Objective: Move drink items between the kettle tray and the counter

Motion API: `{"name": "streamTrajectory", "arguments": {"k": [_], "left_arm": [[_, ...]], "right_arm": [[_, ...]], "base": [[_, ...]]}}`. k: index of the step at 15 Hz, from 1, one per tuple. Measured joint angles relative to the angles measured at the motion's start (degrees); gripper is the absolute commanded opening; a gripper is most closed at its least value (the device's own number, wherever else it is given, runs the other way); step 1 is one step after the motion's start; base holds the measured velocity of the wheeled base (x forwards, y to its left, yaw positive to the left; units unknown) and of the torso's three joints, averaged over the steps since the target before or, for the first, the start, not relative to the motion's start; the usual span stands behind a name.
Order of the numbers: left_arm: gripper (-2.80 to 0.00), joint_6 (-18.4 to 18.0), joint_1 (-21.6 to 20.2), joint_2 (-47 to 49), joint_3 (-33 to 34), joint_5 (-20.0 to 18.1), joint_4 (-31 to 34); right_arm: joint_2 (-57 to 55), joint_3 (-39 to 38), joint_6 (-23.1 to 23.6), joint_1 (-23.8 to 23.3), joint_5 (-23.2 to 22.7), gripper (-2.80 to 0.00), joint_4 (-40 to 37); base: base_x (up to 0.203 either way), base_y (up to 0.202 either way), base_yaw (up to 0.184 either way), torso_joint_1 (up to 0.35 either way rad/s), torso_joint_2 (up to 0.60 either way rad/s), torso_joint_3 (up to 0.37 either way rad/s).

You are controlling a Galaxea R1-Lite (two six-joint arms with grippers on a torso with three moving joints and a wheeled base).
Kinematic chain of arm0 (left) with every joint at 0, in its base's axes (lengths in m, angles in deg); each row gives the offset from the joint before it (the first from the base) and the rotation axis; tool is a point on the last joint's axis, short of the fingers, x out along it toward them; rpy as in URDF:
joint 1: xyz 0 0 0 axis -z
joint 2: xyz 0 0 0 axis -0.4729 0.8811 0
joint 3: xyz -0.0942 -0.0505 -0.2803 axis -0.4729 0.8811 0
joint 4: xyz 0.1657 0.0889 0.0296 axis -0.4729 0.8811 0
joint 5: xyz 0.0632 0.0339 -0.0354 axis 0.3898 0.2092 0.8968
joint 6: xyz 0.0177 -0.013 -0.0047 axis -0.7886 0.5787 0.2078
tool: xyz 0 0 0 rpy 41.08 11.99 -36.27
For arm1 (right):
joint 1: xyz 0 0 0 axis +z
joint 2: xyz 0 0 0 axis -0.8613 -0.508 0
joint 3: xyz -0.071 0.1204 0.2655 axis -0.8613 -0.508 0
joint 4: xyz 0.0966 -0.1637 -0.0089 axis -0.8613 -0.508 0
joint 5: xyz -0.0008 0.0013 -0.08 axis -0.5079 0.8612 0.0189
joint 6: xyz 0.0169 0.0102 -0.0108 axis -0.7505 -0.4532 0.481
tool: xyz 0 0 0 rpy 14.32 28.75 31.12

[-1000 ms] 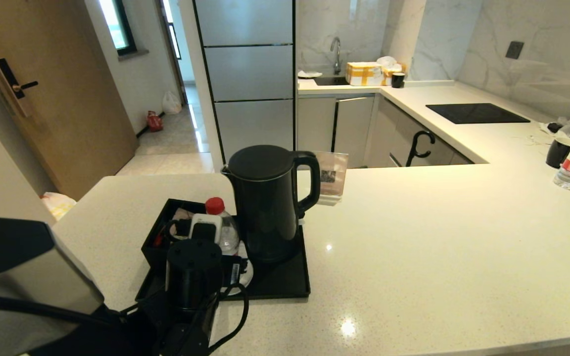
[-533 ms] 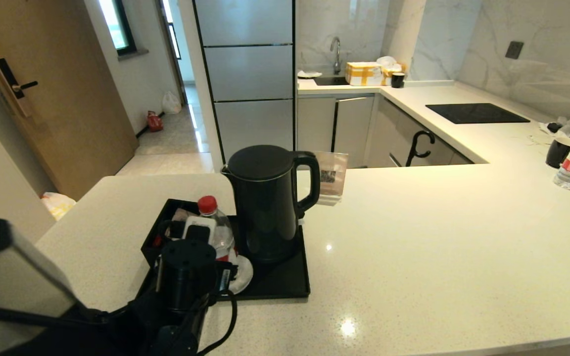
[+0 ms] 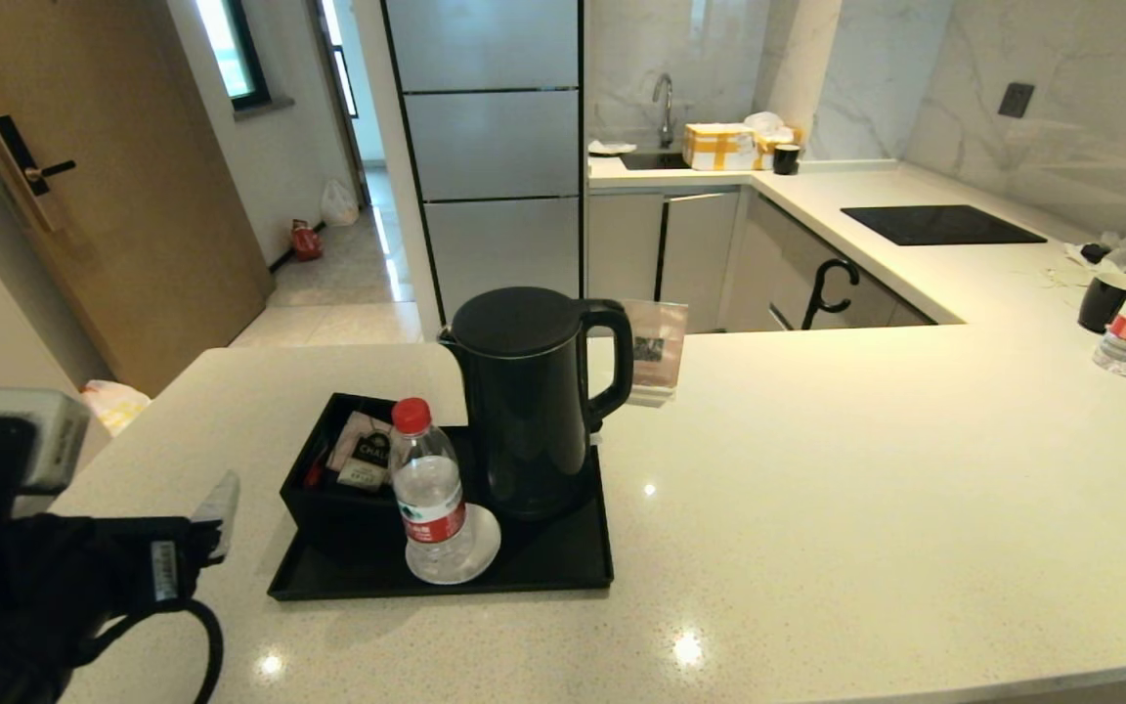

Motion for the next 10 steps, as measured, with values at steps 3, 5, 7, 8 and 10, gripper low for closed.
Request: {"name": "streamTrajectory", "arguments": {"k": [3,5,7,8,10], "left_arm": [[-0.3,0.0,-0.4,-4.3,0.2,0.0,1.1],[-2.8,-0.3,-2.4,-6.7,-1.4,-1.0,5.2],[-2.8,-0.7,-6.2,-11.6,-4.8,-2.2,12.9],[-2.8,-0.8,-8.1,-14.0,-6.6,-2.8,17.1],[-2.8,-0.9,-9.6,-16.6,-8.0,-3.1,20.6]], "right_arm": [[0.0,0.0,0.0,0.0,0.0,-2.8,0.0],[0.0,0.0,0.0,0.0,0.0,-2.8,-0.1],[0.0,0.0,0.0,0.0,0.0,-2.8,-0.1],[0.0,0.0,0.0,0.0,0.0,-2.8,-0.1],[0.0,0.0,0.0,0.0,0.0,-2.8,-0.1]], "base": [[0.0,0.0,0.0,0.0,0.0,0.0],[0.0,0.0,0.0,0.0,0.0,0.0],[0.0,0.0,0.0,0.0,0.0,0.0],[0.0,0.0,0.0,0.0,0.0,0.0],[0.0,0.0,0.0,0.0,0.0,0.0]]}}
